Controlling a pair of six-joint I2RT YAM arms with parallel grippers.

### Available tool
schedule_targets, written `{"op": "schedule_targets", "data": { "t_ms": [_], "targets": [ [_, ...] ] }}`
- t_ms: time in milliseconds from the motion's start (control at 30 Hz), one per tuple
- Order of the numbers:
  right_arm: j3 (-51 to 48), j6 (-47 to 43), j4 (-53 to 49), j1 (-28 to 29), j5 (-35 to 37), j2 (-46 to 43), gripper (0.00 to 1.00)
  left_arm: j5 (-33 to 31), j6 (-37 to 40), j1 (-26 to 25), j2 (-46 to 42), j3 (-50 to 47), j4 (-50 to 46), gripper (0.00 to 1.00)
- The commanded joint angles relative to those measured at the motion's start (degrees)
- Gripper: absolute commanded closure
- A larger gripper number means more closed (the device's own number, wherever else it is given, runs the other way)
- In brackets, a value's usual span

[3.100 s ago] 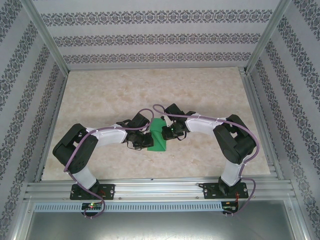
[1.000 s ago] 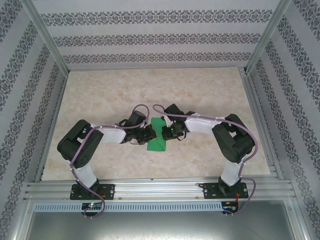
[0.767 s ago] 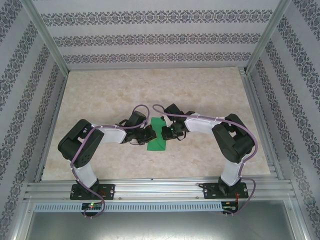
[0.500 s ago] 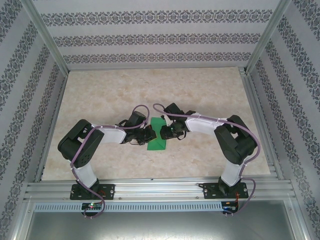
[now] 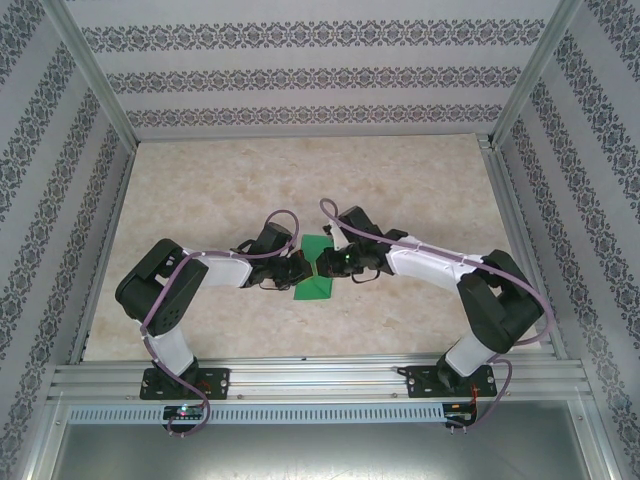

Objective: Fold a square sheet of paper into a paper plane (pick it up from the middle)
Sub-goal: Fold the triangle a second time at the center of the table.

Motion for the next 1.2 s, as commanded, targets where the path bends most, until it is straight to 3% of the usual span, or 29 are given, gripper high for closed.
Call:
{"op": "schedule_targets", "data": {
  "t_ms": [0,400,1167],
  "targets": [
    [-0.60,3.46,3.50,1.29,-3.81,2.85,0.88,-1.87,1.82,0.28,0.56,-1.40,-3.86,1.00],
    [0.67,3.70,3.42,2.47,-2.63,9.28,0.90,-1.65,2.19,0.28,0.48,-0.88,-4.39,1.00],
    [-2.87,1.75,-1.03,1.73,0.61,10.64,0.90,-1.82,2.32,0.28,0.65,-0.73,-5.09,1.00]
  ]
}}
